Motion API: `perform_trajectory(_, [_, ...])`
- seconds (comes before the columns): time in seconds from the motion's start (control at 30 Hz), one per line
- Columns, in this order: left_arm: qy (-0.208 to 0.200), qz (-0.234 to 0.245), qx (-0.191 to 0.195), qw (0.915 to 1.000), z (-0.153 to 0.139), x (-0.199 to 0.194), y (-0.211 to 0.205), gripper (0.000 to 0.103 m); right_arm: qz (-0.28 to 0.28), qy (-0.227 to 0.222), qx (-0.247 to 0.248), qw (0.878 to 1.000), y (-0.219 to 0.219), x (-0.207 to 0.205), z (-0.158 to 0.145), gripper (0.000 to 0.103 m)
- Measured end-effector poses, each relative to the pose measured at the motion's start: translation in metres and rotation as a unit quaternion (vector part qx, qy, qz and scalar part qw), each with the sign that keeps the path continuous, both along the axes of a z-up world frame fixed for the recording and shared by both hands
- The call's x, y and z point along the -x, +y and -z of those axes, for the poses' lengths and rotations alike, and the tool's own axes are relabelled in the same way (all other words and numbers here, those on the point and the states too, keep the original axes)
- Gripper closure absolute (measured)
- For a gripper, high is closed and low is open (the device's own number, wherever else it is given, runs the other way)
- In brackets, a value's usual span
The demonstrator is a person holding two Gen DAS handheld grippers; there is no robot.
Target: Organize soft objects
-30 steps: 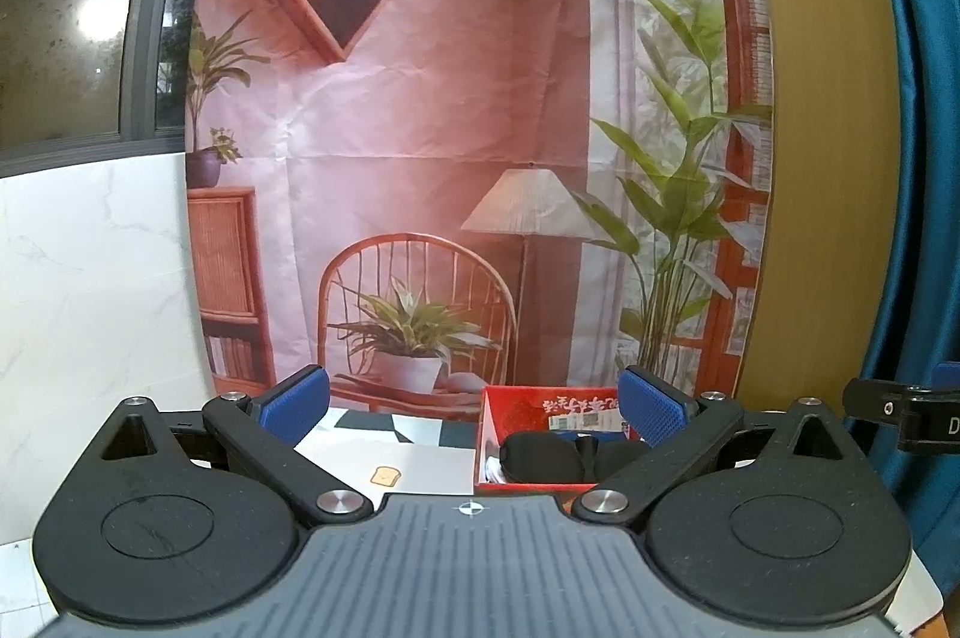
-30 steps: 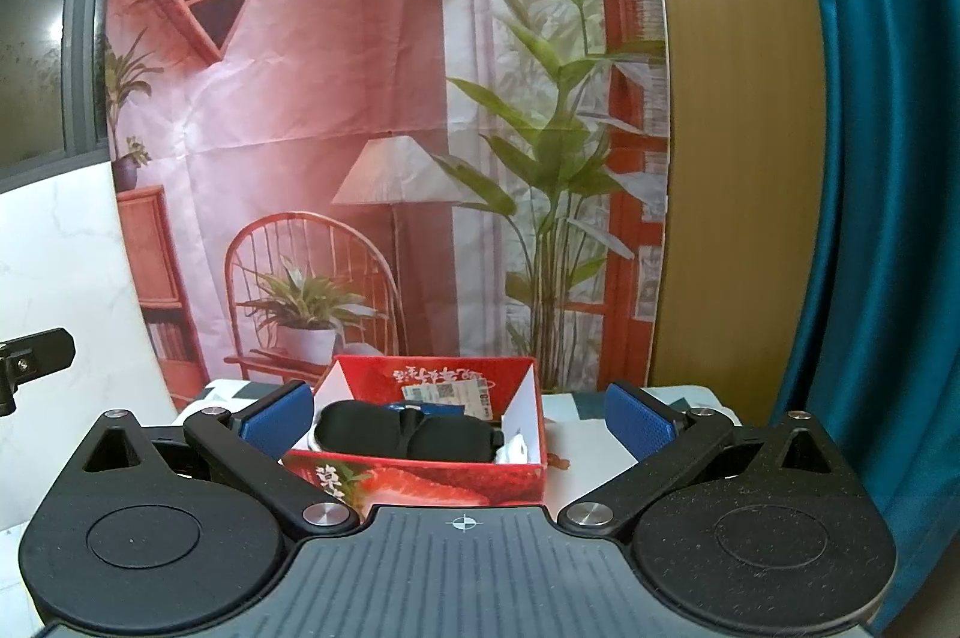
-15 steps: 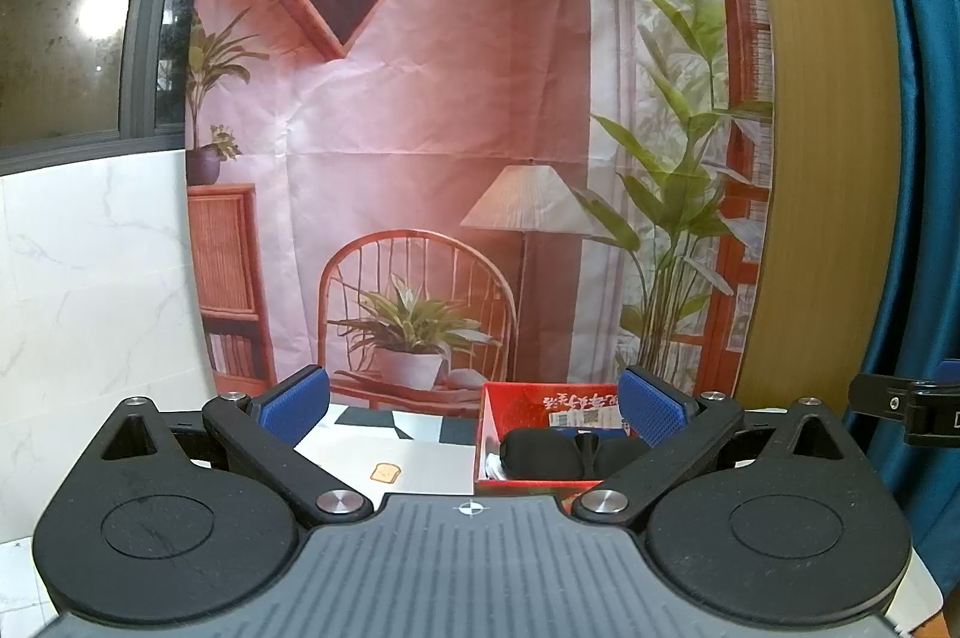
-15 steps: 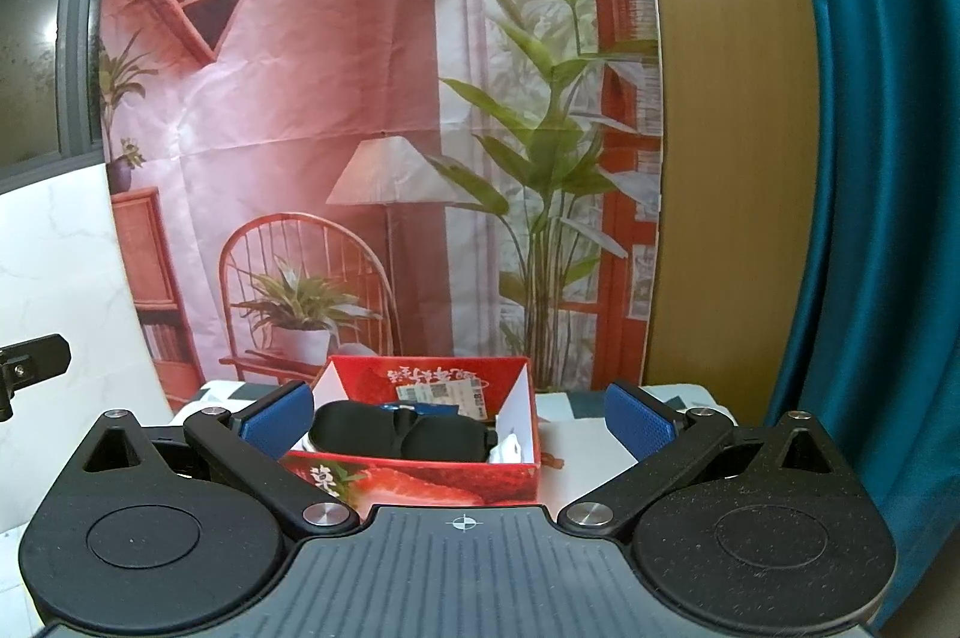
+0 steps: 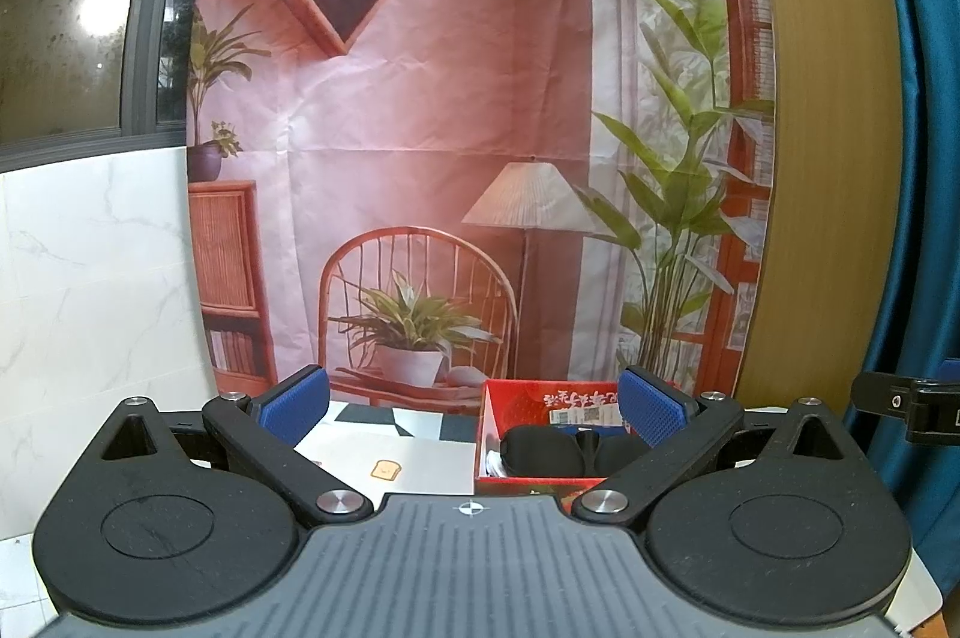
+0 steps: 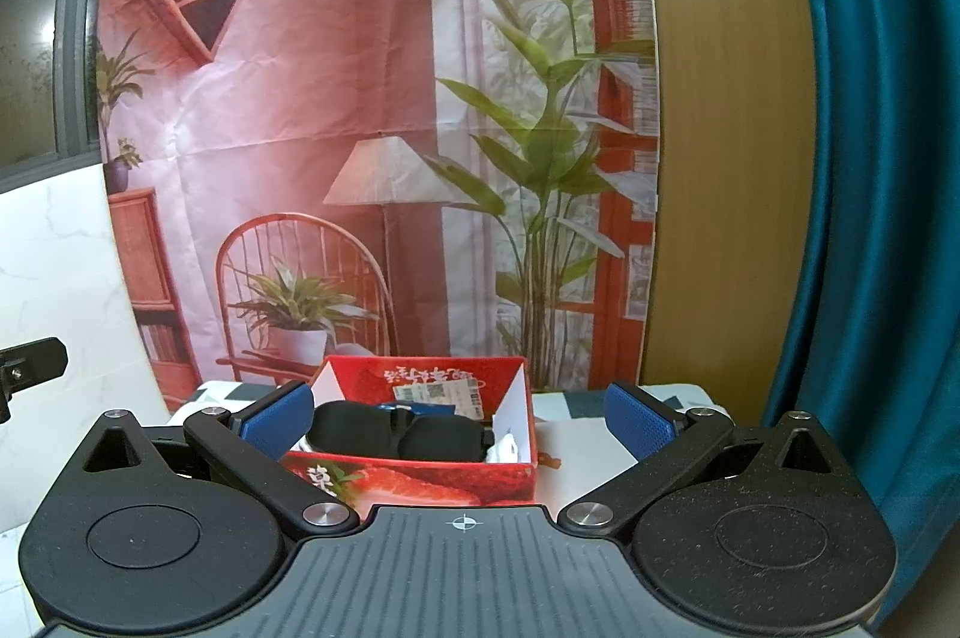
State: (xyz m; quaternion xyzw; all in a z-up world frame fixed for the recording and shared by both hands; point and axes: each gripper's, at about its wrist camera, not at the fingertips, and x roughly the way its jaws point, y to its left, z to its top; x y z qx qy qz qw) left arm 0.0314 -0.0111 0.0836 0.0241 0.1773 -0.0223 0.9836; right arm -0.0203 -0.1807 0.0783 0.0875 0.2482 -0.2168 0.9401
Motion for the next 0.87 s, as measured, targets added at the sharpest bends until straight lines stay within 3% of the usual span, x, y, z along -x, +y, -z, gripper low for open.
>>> perform_trajectory(0.87, [0.004, 0.003, 0.005, 1.0, 0.0013, 0.0, 0.0055, 0.0, 0.003, 0.006, 0.005, 1.0, -0.0076, -0.0004, 0.0025, 0.0])
